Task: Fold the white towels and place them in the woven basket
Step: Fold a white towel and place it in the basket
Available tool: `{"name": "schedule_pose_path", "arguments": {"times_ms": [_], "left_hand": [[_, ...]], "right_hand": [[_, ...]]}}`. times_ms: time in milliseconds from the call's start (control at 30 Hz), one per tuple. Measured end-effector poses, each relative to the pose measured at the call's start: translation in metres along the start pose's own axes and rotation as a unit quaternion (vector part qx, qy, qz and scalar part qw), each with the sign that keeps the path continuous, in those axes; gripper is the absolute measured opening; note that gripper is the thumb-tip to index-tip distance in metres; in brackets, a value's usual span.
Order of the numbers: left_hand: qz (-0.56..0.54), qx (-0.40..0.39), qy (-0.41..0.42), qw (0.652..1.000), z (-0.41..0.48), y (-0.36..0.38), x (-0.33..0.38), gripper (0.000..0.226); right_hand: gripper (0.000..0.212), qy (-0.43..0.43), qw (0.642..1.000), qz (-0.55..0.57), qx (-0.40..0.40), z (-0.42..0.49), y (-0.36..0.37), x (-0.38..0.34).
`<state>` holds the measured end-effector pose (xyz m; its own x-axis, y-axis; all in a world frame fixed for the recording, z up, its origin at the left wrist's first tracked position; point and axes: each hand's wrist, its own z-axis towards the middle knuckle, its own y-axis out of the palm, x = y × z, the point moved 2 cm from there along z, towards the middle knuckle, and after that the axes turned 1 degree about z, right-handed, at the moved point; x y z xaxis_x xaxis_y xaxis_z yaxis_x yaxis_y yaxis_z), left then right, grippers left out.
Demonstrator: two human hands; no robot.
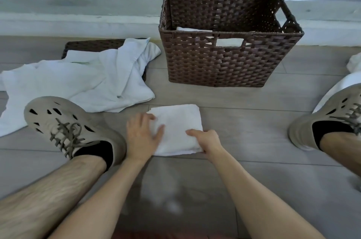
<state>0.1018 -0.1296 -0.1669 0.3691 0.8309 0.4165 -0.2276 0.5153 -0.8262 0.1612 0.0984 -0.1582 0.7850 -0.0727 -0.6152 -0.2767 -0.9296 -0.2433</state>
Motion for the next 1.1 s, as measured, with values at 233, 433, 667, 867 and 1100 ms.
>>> {"name": "schedule_pose_path", "arguments": {"times_ms": [233,433,667,867,1100], "left_hand": [[-0.015,-0.111,0.236,0.965,-0.001,-0.002,0.072,0.045],[-0.225,-0.159,-0.030,0.961,0.082,-0.060,0.102,0.027],[-0.556,-0.176,-0.267,0.767,0.134,-0.127,0.165,0.014],[-0.546,-0.158,-0.262,0.780,0.150,-0.160,0.197,0.025],[-0.451,-0.184,-0.082,0.870,0.173,-0.194,0.215,0.101]], "right_hand": [[0.050,-0.021,0.996,0.072,-0.041,-0.033,-0.028,-0.045],[0.065,-0.192,0.970,0.107,0.104,-0.041,-0.112,-0.054],[0.101,-0.220,0.879,0.348,-0.239,-0.097,-0.129,-0.113],[0.033,-0.366,0.891,0.252,-0.096,-0.156,-0.134,-0.156],[0.022,-0.431,0.870,0.238,-0.001,-0.204,-0.160,-0.205]]}}
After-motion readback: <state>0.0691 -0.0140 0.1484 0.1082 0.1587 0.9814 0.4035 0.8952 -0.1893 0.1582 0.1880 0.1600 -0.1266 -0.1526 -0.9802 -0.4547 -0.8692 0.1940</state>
